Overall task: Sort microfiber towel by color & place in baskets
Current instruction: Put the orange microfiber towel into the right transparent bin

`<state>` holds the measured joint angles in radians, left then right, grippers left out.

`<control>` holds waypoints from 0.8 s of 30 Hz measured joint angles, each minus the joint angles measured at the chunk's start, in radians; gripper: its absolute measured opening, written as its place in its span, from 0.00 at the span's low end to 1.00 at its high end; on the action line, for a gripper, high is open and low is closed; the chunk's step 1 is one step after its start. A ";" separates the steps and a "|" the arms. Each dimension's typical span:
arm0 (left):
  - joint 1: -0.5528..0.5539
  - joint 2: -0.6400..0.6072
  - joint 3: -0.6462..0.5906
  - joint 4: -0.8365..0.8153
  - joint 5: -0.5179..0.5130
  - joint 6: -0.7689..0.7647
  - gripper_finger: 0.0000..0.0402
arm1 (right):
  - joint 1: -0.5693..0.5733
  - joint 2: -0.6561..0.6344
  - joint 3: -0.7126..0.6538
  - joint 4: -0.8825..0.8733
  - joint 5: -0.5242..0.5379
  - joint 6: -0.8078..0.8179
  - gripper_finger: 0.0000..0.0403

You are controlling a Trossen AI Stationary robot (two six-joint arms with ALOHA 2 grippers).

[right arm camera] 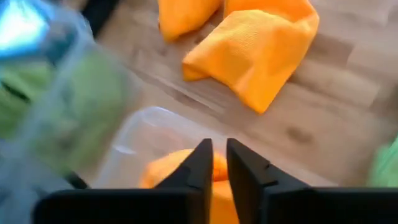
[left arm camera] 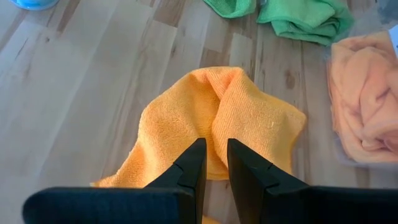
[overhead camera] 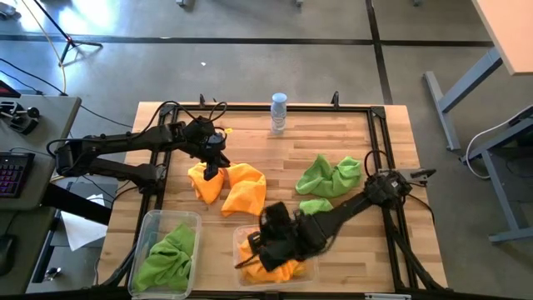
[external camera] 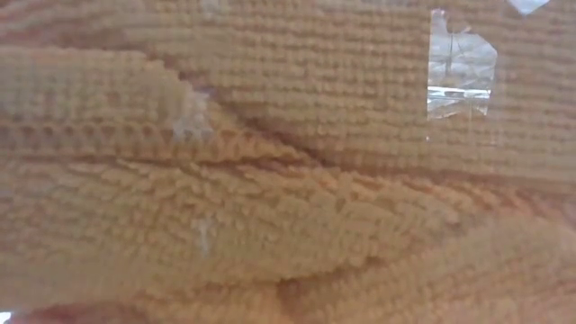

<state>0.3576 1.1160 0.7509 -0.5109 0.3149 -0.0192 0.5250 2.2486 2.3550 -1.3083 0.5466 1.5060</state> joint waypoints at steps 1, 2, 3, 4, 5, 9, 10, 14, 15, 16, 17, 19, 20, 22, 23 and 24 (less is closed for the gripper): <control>0.000 0.000 0.000 0.002 0.000 -0.005 0.13 | -0.015 0.000 0.000 -0.003 -0.019 -0.083 0.05; 0.000 0.000 0.000 0.004 0.000 -0.006 0.13 | -0.031 0.000 0.000 -0.005 -0.034 -0.159 0.03; 0.000 0.000 0.000 0.007 0.000 -0.005 0.13 | -0.046 -0.004 0.000 -0.006 -0.049 -0.237 0.01; 0.000 0.000 0.000 0.010 0.000 -0.005 0.13 | -0.061 -0.008 0.000 -0.009 -0.058 -0.308 0.02; 0.000 0.000 0.000 0.011 0.000 -0.006 0.13 | -0.076 -0.018 0.000 -0.013 -0.061 -0.374 0.02; 0.000 0.000 0.000 0.036 -0.002 -0.006 0.13 | -0.126 -0.062 0.000 -0.072 -0.057 -0.618 0.00; 0.000 0.000 0.000 0.043 -0.002 -0.006 0.13 | -0.136 -0.072 0.000 -0.092 -0.058 -0.670 0.01; 0.000 0.000 0.000 0.042 -0.002 -0.007 0.13 | -0.180 -0.108 0.000 -0.143 -0.108 -0.896 0.00; 0.000 0.000 0.000 0.042 -0.002 -0.015 0.13 | -0.194 -0.116 0.000 -0.151 -0.127 -0.948 0.00; 0.000 0.000 0.000 0.044 -0.002 -0.025 0.13 | -0.210 -0.120 0.000 -0.152 -0.140 -0.999 0.00; 0.000 0.000 0.000 0.044 -0.003 -0.035 0.13 | -0.224 -0.123 0.000 -0.154 -0.149 -1.049 0.00; 0.000 0.000 0.000 0.045 -0.004 -0.059 0.13 | -0.253 -0.124 -0.008 -0.161 -0.172 -1.133 0.00; 0.000 0.000 0.000 0.045 -0.004 -0.071 0.13 | -0.267 -0.124 -0.019 -0.162 -0.186 -1.166 0.00; 0.000 0.000 0.000 0.045 -0.003 -0.097 0.13 | -0.291 -0.128 -0.053 -0.169 -0.207 -1.222 0.00; 0.000 0.000 0.000 0.045 0.000 -0.105 0.13 | -0.300 -0.129 -0.072 -0.173 -0.211 -1.248 0.00; 0.000 0.000 0.000 0.045 0.001 -0.108 0.13 | -0.308 -0.134 -0.095 -0.175 -0.209 -1.268 0.00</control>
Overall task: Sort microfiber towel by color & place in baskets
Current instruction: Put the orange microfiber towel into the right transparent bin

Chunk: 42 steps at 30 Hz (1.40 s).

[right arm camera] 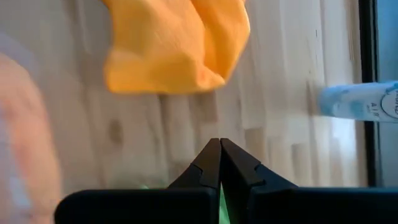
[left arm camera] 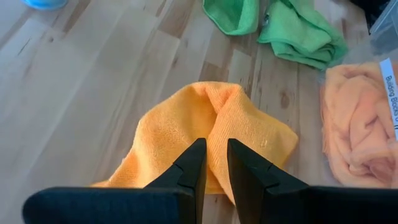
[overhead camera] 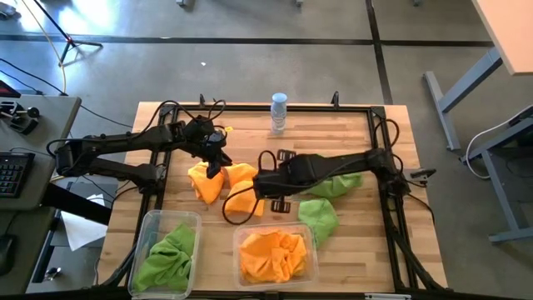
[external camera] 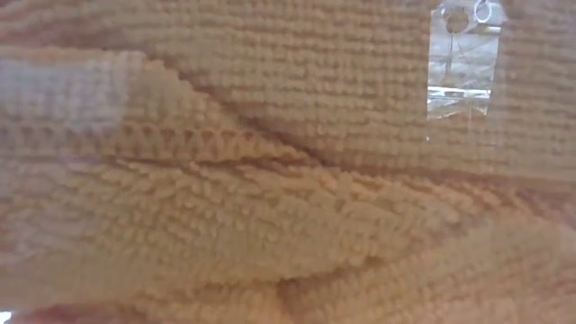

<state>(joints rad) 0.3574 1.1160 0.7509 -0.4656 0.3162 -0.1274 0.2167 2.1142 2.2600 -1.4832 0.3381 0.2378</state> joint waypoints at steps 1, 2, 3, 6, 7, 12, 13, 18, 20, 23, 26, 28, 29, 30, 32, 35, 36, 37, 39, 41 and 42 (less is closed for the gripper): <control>0.000 0.000 0.000 0.000 0.001 0.000 0.13 | -0.005 -0.010 -0.031 0.002 0.001 -0.019 0.00; 0.000 0.000 0.000 0.000 0.001 -0.001 0.13 | -0.011 -0.025 -0.067 0.012 0.001 -0.038 0.00; 0.000 0.000 0.000 0.000 0.001 -0.004 0.13 | -0.016 -0.050 -0.112 0.041 -0.002 -0.056 0.00; 0.000 0.000 0.000 0.000 0.001 -0.027 0.13 | -0.040 -0.168 -0.307 0.200 -0.052 -0.097 0.00; 0.000 0.000 0.000 -0.001 0.001 -0.028 0.13 | -0.052 -0.216 -0.387 0.270 -0.076 -0.105 0.00; 0.000 0.000 0.000 0.000 -0.003 -0.028 0.13 | -0.107 -0.507 -0.807 0.566 -0.145 -0.030 0.00; 0.000 0.000 0.000 0.000 -0.006 -0.028 0.13 | -0.113 -0.569 -0.885 0.606 -0.152 -0.001 0.00; 0.000 0.000 0.000 0.000 -0.007 -0.028 0.13 | -0.118 -0.847 -1.195 0.824 -0.156 0.171 0.00; 0.000 0.000 0.000 0.002 -0.008 -0.026 0.13 | -0.118 -0.949 -1.295 0.911 -0.156 0.230 0.00; -0.002 0.000 0.000 0.035 -0.045 0.027 0.13 | -0.116 -1.067 -1.414 0.946 -0.138 0.331 0.00; -0.012 0.000 0.000 0.060 -0.079 0.078 0.15 | -0.117 -1.158 -1.507 0.945 -0.136 0.460 0.00; -0.020 0.000 0.000 0.082 -0.099 0.118 0.19 | -0.117 -1.203 -1.558 0.946 -0.137 0.542 0.00; -0.024 0.000 0.000 0.086 -0.113 0.134 0.21 | -0.117 -1.221 -1.579 0.947 -0.136 0.580 0.00; -0.026 0.000 0.000 0.089 -0.117 0.143 0.24 | -0.117 -1.235 -1.597 0.948 -0.137 0.610 0.00; -0.026 0.000 0.000 0.106 -0.120 0.147 0.30 | -0.117 -1.256 -1.619 0.949 -0.136 0.630 0.00; -0.031 0.000 0.000 0.115 -0.156 0.145 0.39 | -0.117 -1.271 -1.633 0.950 -0.136 0.599 0.00; -0.040 0.000 0.003 0.113 -0.206 0.130 0.41 | -0.117 -1.273 -1.634 0.950 -0.133 0.582 0.00; -0.052 0.000 0.008 0.112 -0.270 0.113 0.42 | -0.118 -1.274 -1.635 0.948 -0.125 0.562 0.00; -0.083 0.000 0.023 0.104 -0.388 0.103 0.44 | -0.118 -1.273 -1.635 0.947 -0.098 0.519 0.00; -0.119 0.000 0.051 0.080 -0.487 0.113 0.44 | -0.118 -1.273 -1.635 0.945 -0.070 0.476 0.00; -0.139 0.000 0.069 0.068 -0.522 0.113 0.44 | -0.118 -1.273 -1.635 0.944 -0.054 0.455 0.00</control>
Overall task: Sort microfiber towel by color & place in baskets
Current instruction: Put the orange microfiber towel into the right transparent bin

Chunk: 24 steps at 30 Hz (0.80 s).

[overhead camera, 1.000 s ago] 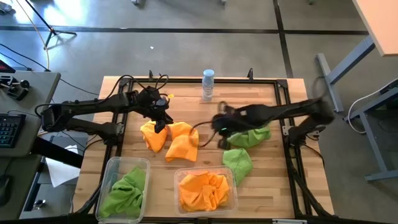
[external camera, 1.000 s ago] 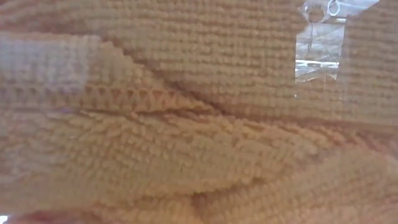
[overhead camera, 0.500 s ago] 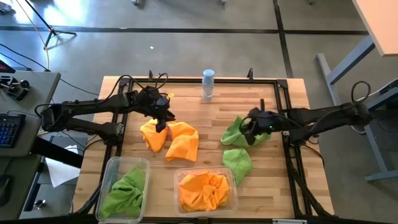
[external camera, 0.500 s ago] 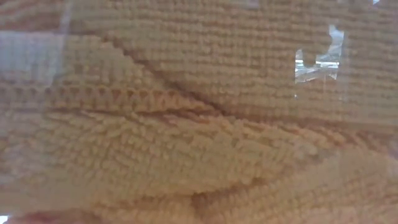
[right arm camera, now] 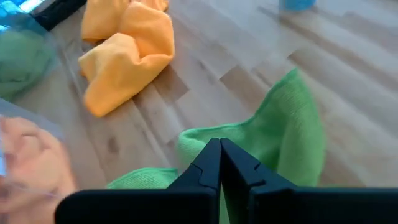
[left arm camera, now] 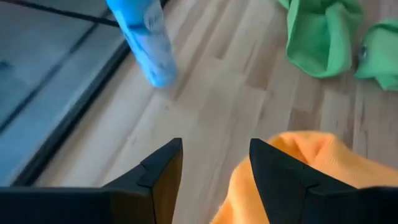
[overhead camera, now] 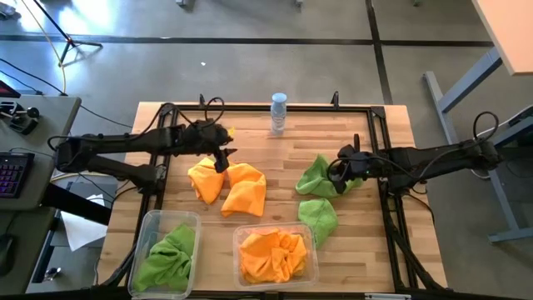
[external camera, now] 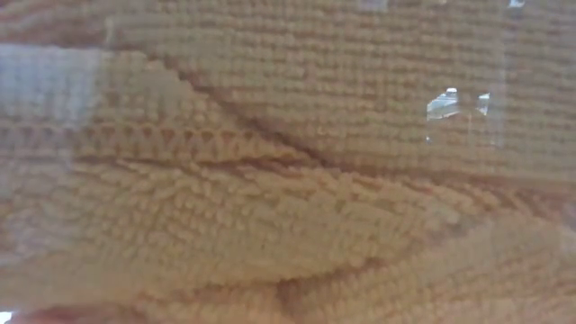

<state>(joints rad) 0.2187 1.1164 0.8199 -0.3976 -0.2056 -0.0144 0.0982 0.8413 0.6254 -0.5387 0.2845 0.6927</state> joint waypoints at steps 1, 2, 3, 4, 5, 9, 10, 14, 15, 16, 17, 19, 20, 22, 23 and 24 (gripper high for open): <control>-0.018 0.003 0.016 -0.009 -0.025 -0.006 0.44 | 0.000 0.000 0.000 -0.001 0.005 -0.021 0.00; -0.035 0.010 0.034 -0.018 -0.043 -0.024 0.44 | 0.000 0.000 0.000 -0.003 0.007 -0.043 0.00; -0.050 0.020 0.054 -0.034 -0.056 -0.056 0.44 | 0.000 0.000 0.000 -0.002 0.008 -0.063 0.00; -0.062 0.034 0.075 -0.057 -0.068 -0.093 0.44 | 0.000 0.000 0.000 -0.002 0.008 -0.081 0.00; -0.073 0.052 0.098 -0.081 -0.075 -0.129 0.44 | 0.000 0.000 0.000 -0.003 0.003 -0.097 0.00; -0.118 0.168 0.203 -0.185 -0.077 -0.230 0.44 | 0.000 0.000 0.000 -0.032 -0.006 -0.152 0.00; -0.129 0.209 0.234 -0.205 -0.074 -0.245 0.44 | 0.000 0.000 0.000 -0.044 -0.007 -0.160 0.00; -0.169 0.373 0.378 -0.326 -0.067 -0.290 0.44 | 0.000 0.000 0.000 -0.110 -0.026 -0.177 0.00; -0.176 0.415 0.416 -0.360 -0.066 -0.300 0.44 | 0.000 0.000 0.000 -0.130 -0.036 -0.178 0.00; -0.184 0.454 0.452 -0.400 -0.065 -0.316 0.44 | 0.000 0.000 0.000 -0.146 -0.051 -0.178 0.00; -0.191 0.490 0.482 -0.437 -0.058 -0.329 0.44 | 0.000 0.000 0.000 -0.164 -0.062 -0.179 0.00; -0.205 0.557 0.531 -0.487 -0.040 -0.341 0.44 | 0.000 0.000 0.000 -0.199 -0.087 -0.180 0.00; -0.211 0.585 0.545 -0.494 -0.033 -0.341 0.44 | 0.000 0.000 0.000 -0.213 -0.096 -0.184 0.00; -0.221 0.629 0.553 -0.487 0.020 -0.320 0.44 | 0.000 0.000 0.000 -0.234 -0.107 -0.201 0.00; -0.221 0.649 0.552 -0.482 0.051 -0.314 0.44 | 0.000 0.000 0.000 -0.239 -0.116 -0.207 0.00; -0.221 0.673 0.552 -0.477 0.076 -0.315 0.44 | 0.000 0.000 0.000 -0.242 -0.123 -0.219 0.00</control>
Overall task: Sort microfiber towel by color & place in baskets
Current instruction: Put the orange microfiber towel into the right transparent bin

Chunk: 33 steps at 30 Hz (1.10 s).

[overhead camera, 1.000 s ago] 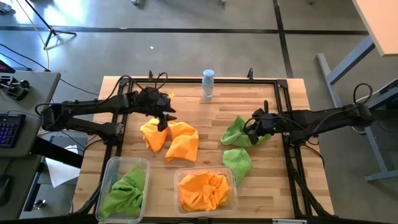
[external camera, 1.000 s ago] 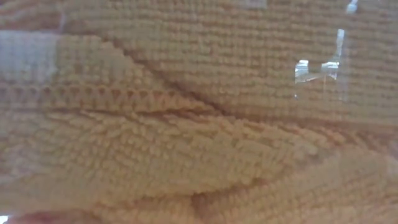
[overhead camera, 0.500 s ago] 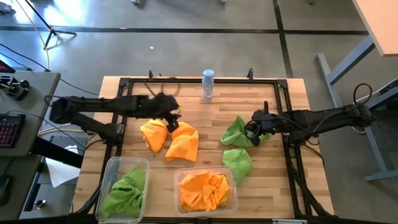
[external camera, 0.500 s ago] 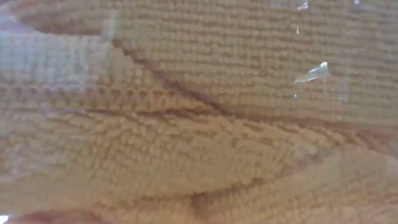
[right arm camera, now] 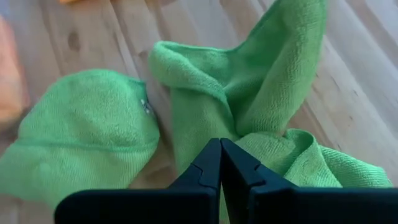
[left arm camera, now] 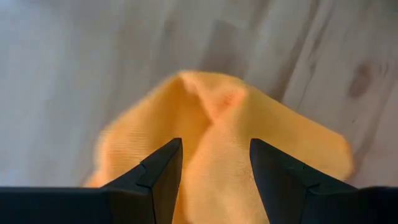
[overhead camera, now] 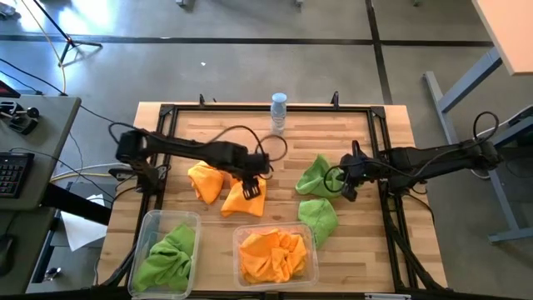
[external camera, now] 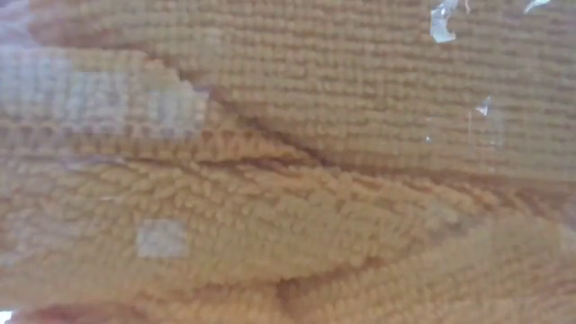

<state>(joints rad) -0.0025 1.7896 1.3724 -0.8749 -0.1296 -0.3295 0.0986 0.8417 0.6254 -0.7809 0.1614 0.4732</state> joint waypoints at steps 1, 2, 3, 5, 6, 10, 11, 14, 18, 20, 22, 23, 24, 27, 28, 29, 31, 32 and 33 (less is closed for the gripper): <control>0.000 0.020 0.000 0.001 0.019 -0.005 0.44 | 0.000 0.000 0.000 -0.002 -0.008 -0.009 0.00; 0.000 0.043 0.000 -0.001 0.026 -0.014 0.44 | 0.000 0.000 0.000 -0.003 -0.016 -0.019 0.00; 0.001 0.065 -0.001 -0.001 0.028 -0.022 0.44 | 0.000 0.000 0.000 -0.002 -0.025 -0.028 0.00; 0.002 0.107 -0.001 0.000 0.031 -0.028 0.44 | 0.000 0.000 0.000 -0.002 -0.036 -0.044 0.00; 0.002 0.130 -0.001 0.003 0.031 -0.033 0.44 | 0.000 0.000 0.000 -0.002 -0.043 -0.054 0.00; 0.005 0.223 -0.001 0.005 0.021 -0.110 0.44 | 0.000 0.000 0.000 -0.002 -0.066 -0.094 0.00; 0.007 0.239 0.003 0.005 0.026 -0.135 0.44 | 0.000 0.000 0.000 -0.002 -0.067 -0.103 0.00; 0.010 0.272 0.005 0.001 0.078 -0.169 0.40 | 0.000 0.000 0.000 -0.002 -0.068 -0.130 0.00; -0.006 0.260 0.004 0.004 0.088 -0.221 0.16 | 0.000 0.000 0.000 -0.001 -0.068 -0.163 0.00; -0.011 0.239 0.003 0.005 0.088 -0.256 0.05 | 0.000 0.000 0.000 -0.001 -0.068 -0.168 0.00; -0.022 0.204 0.007 -0.028 0.083 -0.291 0.04 | 0.000 0.000 0.000 -0.001 -0.068 -0.168 0.00; -0.031 0.182 0.017 -0.045 0.077 -0.307 0.03 | 0.000 0.000 0.000 -0.002 -0.068 -0.167 0.00; -0.039 0.154 0.035 -0.058 0.066 -0.325 0.02 | 0.000 0.000 0.000 -0.003 -0.068 -0.167 0.00; -0.070 0.069 0.099 -0.134 0.033 -0.366 0.01 | 0.000 0.000 0.000 -0.008 -0.068 -0.165 0.00; -0.083 0.048 0.125 -0.169 0.020 -0.369 0.01 | 0.000 0.000 0.000 -0.008 -0.068 -0.165 0.00; -0.099 0.032 0.154 -0.197 0.003 -0.376 0.01 | 0.000 0.000 0.000 -0.009 -0.068 -0.165 0.00; -0.131 0.008 0.226 -0.255 -0.033 -0.384 0.01 | 0.000 0.000 0.000 -0.008 -0.068 -0.165 0.00; -0.151 -0.005 0.266 -0.286 -0.051 -0.386 0.01 | 0.000 0.000 0.000 -0.008 -0.068 -0.165 0.00; -0.167 -0.011 0.310 -0.313 -0.070 -0.392 0.00 | 0.000 0.000 0.000 -0.008 -0.068 -0.165 0.00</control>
<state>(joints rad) -0.1700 1.7790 1.6822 -1.1878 -0.1997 -0.7219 0.0986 0.8421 0.6254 -0.7891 0.0937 0.3084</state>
